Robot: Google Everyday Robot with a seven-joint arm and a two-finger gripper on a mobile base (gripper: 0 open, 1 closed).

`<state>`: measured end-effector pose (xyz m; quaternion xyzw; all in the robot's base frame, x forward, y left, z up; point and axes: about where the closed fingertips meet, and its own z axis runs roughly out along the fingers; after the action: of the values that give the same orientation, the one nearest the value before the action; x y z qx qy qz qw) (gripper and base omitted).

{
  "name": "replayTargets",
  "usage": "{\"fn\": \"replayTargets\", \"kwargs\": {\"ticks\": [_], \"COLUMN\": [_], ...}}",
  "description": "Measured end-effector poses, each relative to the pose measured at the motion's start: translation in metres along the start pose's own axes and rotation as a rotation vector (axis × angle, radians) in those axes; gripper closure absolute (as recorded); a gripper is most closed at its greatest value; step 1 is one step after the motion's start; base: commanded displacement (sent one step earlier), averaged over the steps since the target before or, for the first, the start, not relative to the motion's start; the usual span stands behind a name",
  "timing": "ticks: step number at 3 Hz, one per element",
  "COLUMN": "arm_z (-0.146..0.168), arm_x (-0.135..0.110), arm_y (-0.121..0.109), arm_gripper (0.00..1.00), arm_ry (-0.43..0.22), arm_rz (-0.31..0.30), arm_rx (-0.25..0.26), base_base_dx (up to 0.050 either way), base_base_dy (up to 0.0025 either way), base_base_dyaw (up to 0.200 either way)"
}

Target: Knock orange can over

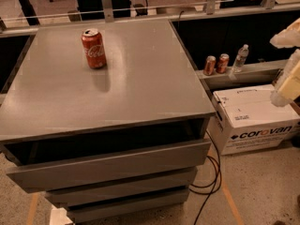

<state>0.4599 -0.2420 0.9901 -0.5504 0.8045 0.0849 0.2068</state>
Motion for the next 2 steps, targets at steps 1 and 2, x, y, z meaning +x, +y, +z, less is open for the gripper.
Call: {"fn": "replayTargets", "kwargs": {"ticks": [1,2], "arm_z": [-0.004,-0.01], "arm_x": [-0.003,-0.001], "arm_y": [0.029,0.053], "arm_gripper": [0.0,0.0], "arm_ry": [0.017,0.009], "arm_rz": [-0.007,-0.007], "arm_rx": [0.002,0.0], "base_base_dx": [0.0,0.0], "base_base_dy": [0.0,0.0], "base_base_dyaw": [0.0,0.0]}}
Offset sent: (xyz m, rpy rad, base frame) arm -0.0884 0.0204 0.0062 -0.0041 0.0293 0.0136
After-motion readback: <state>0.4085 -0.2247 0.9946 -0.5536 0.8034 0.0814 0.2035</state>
